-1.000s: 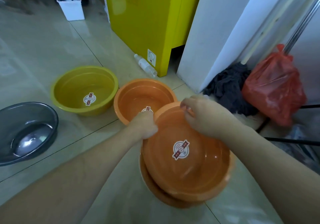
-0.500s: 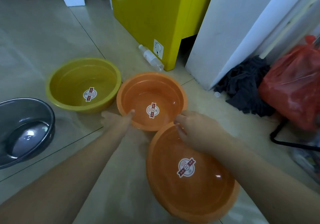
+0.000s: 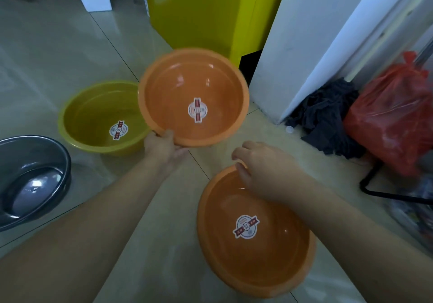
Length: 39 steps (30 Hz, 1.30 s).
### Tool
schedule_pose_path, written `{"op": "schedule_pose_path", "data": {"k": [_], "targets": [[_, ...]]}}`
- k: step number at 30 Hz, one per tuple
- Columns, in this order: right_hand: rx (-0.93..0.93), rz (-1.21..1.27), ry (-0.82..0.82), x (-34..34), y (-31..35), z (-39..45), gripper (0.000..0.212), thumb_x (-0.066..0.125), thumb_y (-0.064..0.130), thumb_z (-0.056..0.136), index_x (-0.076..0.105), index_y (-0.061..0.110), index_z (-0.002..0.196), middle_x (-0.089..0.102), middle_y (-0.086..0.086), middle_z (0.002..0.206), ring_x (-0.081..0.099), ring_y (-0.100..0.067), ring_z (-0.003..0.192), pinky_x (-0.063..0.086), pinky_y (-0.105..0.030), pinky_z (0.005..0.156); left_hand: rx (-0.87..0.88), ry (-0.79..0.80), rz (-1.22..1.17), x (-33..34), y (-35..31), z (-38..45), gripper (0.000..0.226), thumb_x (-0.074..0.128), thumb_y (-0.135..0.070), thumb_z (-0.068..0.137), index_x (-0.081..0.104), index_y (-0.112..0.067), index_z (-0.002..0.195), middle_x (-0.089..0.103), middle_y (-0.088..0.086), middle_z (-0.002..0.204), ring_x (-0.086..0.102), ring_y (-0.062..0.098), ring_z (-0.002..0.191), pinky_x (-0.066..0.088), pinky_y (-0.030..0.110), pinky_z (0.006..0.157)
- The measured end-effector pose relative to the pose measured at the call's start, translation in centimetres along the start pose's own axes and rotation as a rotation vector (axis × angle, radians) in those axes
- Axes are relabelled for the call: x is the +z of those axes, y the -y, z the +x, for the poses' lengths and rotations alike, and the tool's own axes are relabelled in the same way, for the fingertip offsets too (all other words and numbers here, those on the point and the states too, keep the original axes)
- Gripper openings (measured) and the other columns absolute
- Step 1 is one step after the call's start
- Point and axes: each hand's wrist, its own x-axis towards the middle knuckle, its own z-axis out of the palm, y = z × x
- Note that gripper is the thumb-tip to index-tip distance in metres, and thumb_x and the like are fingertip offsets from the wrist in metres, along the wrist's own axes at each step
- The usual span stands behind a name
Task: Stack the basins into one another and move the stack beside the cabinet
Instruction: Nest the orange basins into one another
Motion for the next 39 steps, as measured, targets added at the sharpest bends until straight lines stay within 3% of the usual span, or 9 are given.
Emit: {"op": "schedule_pose_path", "data": {"k": [7, 11, 15, 21, 24, 27, 29, 32, 39], "targets": [[-0.073, 0.023, -0.237, -5.0, -0.6, -1.5, 0.021, 0.05, 0.021, 0.096, 0.067, 0.014, 0.105, 0.066, -0.004, 0.094, 0.062, -0.027, 0.088, 0.051, -0.041, 0.069, 0.057, 0.188, 0.407, -0.1, -3.3, -6.6, 0.024, 0.057, -0.014, 0.095, 0.057, 0.001, 0.115, 0.071, 0.023, 0.105, 0.075, 0.028, 0.069, 0.062, 0.037, 0.057], [-0.084, 0.053, -0.26, -5.7, -1.8, -2.7, 0.019, 0.052, 0.02, 0.096, 0.068, 0.016, 0.106, 0.069, -0.003, 0.098, 0.064, -0.025, 0.089, 0.054, -0.043, 0.073, 0.043, 0.386, 0.854, -1.3, -1.1, -11.0, 0.016, 0.06, -0.017, 0.092, 0.067, -0.008, 0.103, 0.074, 0.009, 0.084, 0.074, 0.021, 0.06, 0.061, 0.035, 0.054], [-0.022, 0.082, -0.176, -3.9, -2.5, -3.2, 0.024, 0.048, 0.023, 0.097, 0.065, 0.02, 0.114, 0.066, -0.002, 0.106, 0.064, -0.024, 0.092, 0.055, -0.045, 0.075, -0.018, 0.525, 1.034, -2.0, 2.4, -12.8, 0.016, 0.059, -0.018, 0.093, 0.067, -0.011, 0.105, 0.076, 0.01, 0.091, 0.076, 0.024, 0.071, 0.064, 0.045, 0.062], [-0.029, 0.047, -0.032, -1.7, -1.7, -3.4, 0.029, 0.043, 0.024, 0.098, 0.063, 0.018, 0.119, 0.065, -0.004, 0.11, 0.061, -0.026, 0.101, 0.052, -0.043, 0.082, 0.143, 0.456, 1.143, -2.5, 5.4, -11.7, 0.017, 0.062, -0.025, 0.096, 0.064, -0.016, 0.11, 0.071, 0.005, 0.094, 0.071, 0.018, 0.065, 0.061, 0.031, 0.054], [-0.083, 0.015, -0.016, -0.8, -0.6, -3.0, 0.028, 0.043, 0.023, 0.099, 0.062, 0.016, 0.119, 0.065, -0.005, 0.107, 0.061, -0.027, 0.099, 0.05, -0.039, 0.079, 0.312, 0.334, 1.332, -2.8, 7.3, -11.0, 0.039, 0.066, -0.033, 0.092, 0.057, -0.021, 0.128, 0.057, 0.004, 0.121, 0.063, 0.015, 0.093, 0.054, 0.026, 0.076], [-0.127, -0.001, -0.019, -0.5, 0.3, -2.4, 0.029, 0.044, 0.022, 0.098, 0.063, 0.015, 0.119, 0.066, -0.006, 0.106, 0.061, -0.027, 0.097, 0.052, -0.041, 0.08, 0.072, 0.342, 1.295, -3.5, 9.4, -9.6, 0.072, 0.07, -0.036, 0.089, 0.034, -0.017, 0.149, 0.047, 0.011, 0.139, 0.057, 0.027, 0.12, 0.051, 0.037, 0.096], [-0.153, -0.011, -0.008, -0.4, 1.0, -2.0, 0.029, 0.044, 0.023, 0.099, 0.062, 0.015, 0.119, 0.066, -0.005, 0.106, 0.062, -0.027, 0.097, 0.053, -0.043, 0.081, -0.063, 0.399, 1.175, -3.8, 10.0, -8.6, 0.05, 0.068, -0.029, 0.09, 0.049, -0.013, 0.134, 0.061, 0.013, 0.124, 0.065, 0.028, 0.107, 0.057, 0.042, 0.09], [-0.177, -0.042, 0.022, 0.2, 2.2, -1.3, 0.028, 0.04, 0.024, 0.1, 0.06, 0.016, 0.118, 0.063, -0.005, 0.107, 0.06, -0.027, 0.098, 0.052, -0.043, 0.085, 0.011, 0.386, 1.193, -4.3, 9.9, -7.5, 0.021, 0.062, -0.022, 0.088, 0.06, -0.011, 0.105, 0.066, 0.011, 0.103, 0.068, 0.028, 0.091, 0.061, 0.047, 0.077], [-0.207, -0.043, -0.003, 1.4, 6.8, 2.2, 0.024, 0.044, 0.024, 0.098, 0.06, 0.014, 0.111, 0.063, -0.007, 0.102, 0.059, -0.029, 0.096, 0.051, -0.042, 0.081, 0.093, 0.224, 1.371, -9.7, 5.7, -3.5, 0.022, 0.06, -0.029, 0.091, 0.058, -0.01, 0.1, 0.065, 0.007, 0.102, 0.062, 0.025, 0.091, 0.052, 0.036, 0.075]]}}
